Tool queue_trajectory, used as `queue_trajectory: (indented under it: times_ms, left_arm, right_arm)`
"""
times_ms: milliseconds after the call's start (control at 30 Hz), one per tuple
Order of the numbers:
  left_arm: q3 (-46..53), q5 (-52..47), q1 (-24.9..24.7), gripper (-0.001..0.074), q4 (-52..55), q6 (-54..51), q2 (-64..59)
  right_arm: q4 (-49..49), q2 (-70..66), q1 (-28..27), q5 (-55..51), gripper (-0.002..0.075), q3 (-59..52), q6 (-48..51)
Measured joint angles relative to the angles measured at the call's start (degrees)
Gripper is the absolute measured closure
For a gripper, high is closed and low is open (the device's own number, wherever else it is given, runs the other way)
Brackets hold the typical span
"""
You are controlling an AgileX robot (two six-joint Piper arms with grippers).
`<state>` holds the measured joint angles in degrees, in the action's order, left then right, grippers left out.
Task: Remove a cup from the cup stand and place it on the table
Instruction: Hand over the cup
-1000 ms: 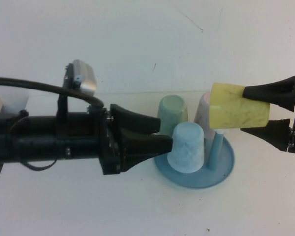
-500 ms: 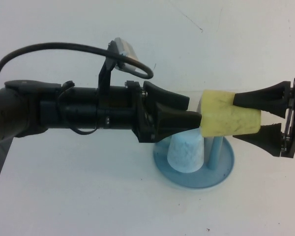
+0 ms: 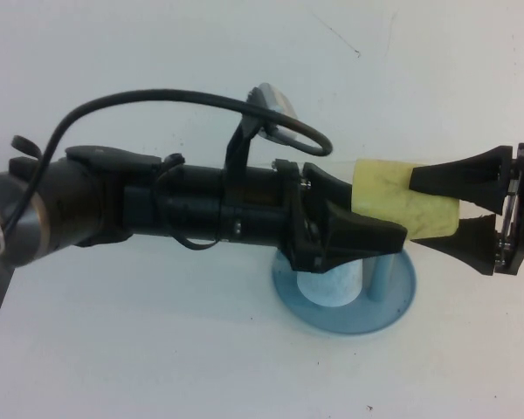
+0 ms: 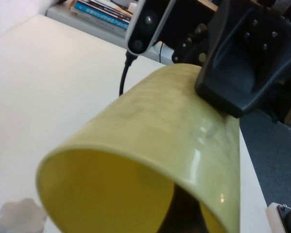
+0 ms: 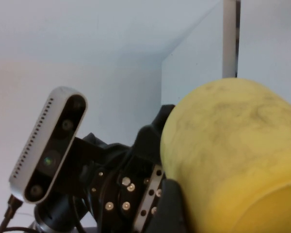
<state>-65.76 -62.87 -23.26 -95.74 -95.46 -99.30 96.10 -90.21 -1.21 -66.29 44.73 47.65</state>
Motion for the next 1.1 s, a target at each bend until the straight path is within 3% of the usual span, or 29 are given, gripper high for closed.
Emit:
queue_trajectory:
  times_ms: [133,233,433,500,933,1100]
  left_arm:
    - [-1.20,1.57,-1.91,0.0270,0.19,0.00,-0.30]
    - [-3.46,4.16,-3.49,0.0332,0.55,0.00,-0.64]
    - [-6.39,10.44,-6.40,0.0606,0.74,0.96,-1.15]
    - [-6.49,11.31,-7.31,0.0667,0.64,1.19,-1.15]
    - [-6.49,11.82,-7.42,0.0700,0.42,1.54,-2.09]
    - [-6.49,11.82,-7.42,0.0701,0.61,0.94,-2.09]
  right_arm:
    - [0.37,0.00,0.00,-0.25,0.0144,0.00,5.09]
    - [1.43,0.00,0.00,-0.61,0.0144,0.00,7.50]
    - [4.44,0.00,-0.52,-0.58,0.0143,0.23,8.66]
    - [5.09,0.00,-0.52,-0.29,0.0141,0.37,8.91]
    - [4.61,0.00,-0.52,2.14,0.0141,0.46,10.16]
    - [5.54,0.00,-0.52,1.03,0.0141,0.46,16.79]
